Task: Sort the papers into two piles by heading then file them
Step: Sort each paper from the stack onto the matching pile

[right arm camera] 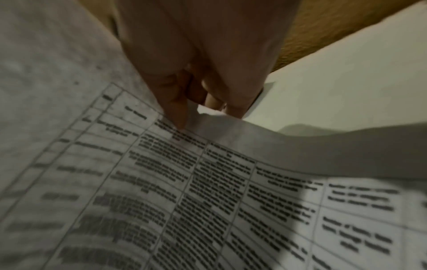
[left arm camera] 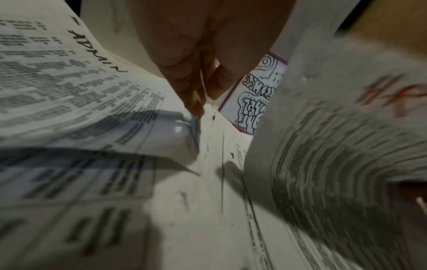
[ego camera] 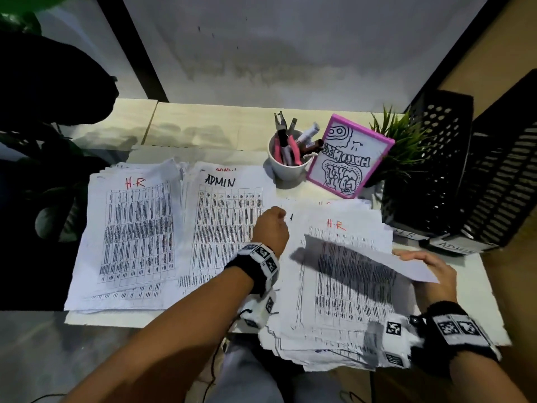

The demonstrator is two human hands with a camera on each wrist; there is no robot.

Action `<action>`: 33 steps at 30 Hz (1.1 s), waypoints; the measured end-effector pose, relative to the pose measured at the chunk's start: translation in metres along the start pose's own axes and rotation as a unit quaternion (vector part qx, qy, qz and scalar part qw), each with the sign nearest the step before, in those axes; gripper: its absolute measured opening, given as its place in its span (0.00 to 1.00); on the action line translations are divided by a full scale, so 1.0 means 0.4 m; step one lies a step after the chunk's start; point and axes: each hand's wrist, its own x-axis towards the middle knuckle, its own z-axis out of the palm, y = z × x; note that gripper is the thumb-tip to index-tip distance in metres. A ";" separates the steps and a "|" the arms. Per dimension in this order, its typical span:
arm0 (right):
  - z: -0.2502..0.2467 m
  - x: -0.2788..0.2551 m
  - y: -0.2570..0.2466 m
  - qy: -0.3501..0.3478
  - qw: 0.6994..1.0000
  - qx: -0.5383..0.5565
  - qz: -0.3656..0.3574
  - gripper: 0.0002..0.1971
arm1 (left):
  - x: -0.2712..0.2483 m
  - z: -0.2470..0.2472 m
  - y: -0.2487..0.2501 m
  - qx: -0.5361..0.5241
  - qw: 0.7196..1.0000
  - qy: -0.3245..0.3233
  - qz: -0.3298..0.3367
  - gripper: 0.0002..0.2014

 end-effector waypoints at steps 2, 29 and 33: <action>-0.028 -0.021 -0.001 -0.014 0.997 0.073 -0.006 0.11 | 0.002 0.025 0.001 0.037 0.999 -0.021 -0.022 0.15; -0.015 -0.040 -0.023 -0.061 0.971 0.149 0.177 0.16 | -0.029 0.145 0.040 0.088 0.988 -0.057 -0.111 0.35; -0.016 -0.043 -0.031 -0.058 0.972 0.145 0.176 0.20 | -0.033 0.132 0.031 0.050 0.994 -0.047 -0.079 0.09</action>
